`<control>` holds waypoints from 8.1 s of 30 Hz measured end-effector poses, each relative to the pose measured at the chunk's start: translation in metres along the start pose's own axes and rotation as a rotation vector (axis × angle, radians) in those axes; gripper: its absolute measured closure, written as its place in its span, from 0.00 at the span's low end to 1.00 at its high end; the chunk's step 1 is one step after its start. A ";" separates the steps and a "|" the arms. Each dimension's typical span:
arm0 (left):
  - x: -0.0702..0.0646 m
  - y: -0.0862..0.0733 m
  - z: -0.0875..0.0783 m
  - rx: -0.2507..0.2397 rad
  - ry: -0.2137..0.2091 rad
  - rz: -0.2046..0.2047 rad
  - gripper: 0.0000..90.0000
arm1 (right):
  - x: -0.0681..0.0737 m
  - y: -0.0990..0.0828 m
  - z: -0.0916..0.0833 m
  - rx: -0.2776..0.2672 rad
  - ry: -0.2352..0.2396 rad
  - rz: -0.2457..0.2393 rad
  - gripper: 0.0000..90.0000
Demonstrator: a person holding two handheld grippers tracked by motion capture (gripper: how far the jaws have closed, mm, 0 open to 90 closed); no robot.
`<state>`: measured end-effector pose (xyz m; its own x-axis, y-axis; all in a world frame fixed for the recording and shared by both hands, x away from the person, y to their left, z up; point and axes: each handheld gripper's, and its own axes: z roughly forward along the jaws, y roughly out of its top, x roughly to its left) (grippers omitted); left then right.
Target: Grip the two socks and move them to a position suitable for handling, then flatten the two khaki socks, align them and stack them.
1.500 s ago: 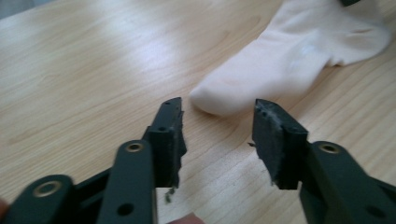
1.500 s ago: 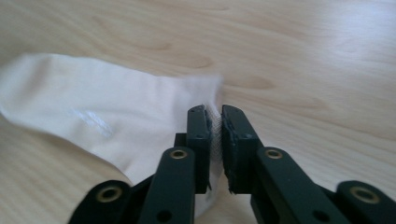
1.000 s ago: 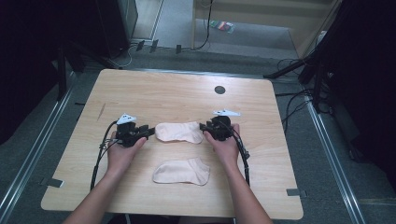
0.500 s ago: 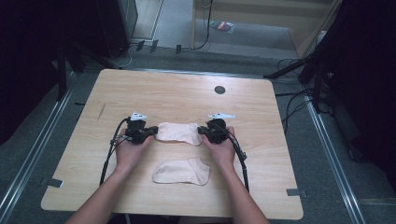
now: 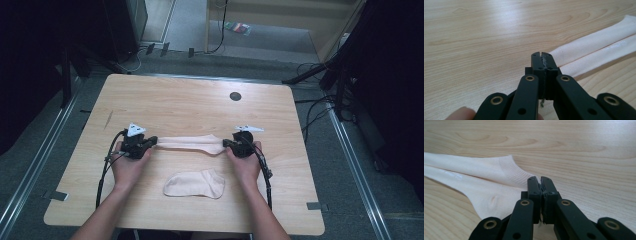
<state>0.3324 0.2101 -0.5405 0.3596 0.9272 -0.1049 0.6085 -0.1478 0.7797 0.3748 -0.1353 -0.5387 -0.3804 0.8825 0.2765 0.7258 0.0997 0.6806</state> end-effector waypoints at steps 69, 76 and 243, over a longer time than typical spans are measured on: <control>-0.033 0.005 -0.008 -0.024 -0.191 0.002 0.99 | 0.029 -0.009 -0.027 -0.128 0.100 -0.137 0.94; -0.035 0.003 -0.032 -0.054 -0.216 0.002 0.99 | 0.035 -0.006 -0.051 -0.148 0.136 -0.134 0.94; 0.104 -0.100 -0.129 -0.156 0.093 -0.098 0.11 | -0.111 -0.120 -0.156 -0.259 -0.172 0.036 0.15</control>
<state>0.2178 0.3655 -0.5501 0.2328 0.9635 -0.1326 0.5177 -0.0074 0.8555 0.2404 -0.3173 -0.5454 -0.2386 0.9505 0.1992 0.5583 -0.0335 0.8290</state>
